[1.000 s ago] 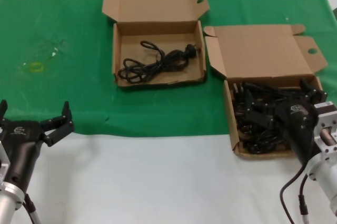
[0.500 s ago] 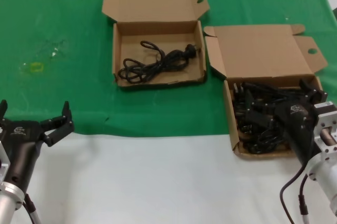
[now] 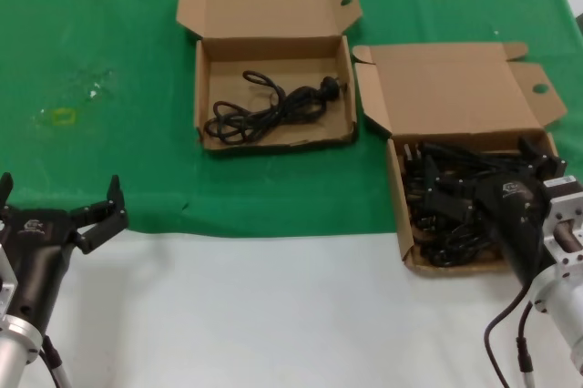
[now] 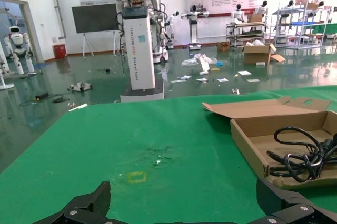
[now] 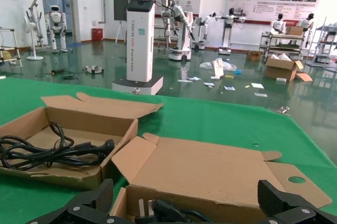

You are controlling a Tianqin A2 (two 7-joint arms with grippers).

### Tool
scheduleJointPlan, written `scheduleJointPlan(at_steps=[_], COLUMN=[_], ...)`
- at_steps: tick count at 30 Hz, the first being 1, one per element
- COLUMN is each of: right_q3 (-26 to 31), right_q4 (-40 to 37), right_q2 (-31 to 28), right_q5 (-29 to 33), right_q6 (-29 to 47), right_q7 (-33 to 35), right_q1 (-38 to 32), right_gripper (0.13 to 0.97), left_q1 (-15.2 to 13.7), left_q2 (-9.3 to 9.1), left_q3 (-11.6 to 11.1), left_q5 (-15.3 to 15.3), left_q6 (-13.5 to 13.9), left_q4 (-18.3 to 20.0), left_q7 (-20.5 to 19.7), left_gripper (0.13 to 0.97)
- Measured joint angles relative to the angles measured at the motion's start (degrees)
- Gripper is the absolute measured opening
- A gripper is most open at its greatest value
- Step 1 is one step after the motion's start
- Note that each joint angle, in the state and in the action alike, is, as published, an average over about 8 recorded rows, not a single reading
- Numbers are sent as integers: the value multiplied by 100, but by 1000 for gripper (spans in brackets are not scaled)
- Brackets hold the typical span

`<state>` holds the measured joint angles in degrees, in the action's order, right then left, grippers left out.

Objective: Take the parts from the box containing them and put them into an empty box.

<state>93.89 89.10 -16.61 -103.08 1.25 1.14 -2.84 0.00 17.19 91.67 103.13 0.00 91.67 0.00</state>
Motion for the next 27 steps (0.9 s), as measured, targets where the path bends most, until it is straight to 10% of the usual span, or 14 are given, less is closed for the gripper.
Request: scheduleJointPlan(at_steps=[27], right_q3=[0], right_q4=[0], right_q2=[0], right_q5=[0], right_q6=[0], right_q7=[0], right_q1=[0], right_gripper=[966], left_q1=[0], left_q2=[0], left_q3=[0], left_q5=[0], left_q6=[0], left_q4=[0], left_q7=[0], left_gripper=[966])
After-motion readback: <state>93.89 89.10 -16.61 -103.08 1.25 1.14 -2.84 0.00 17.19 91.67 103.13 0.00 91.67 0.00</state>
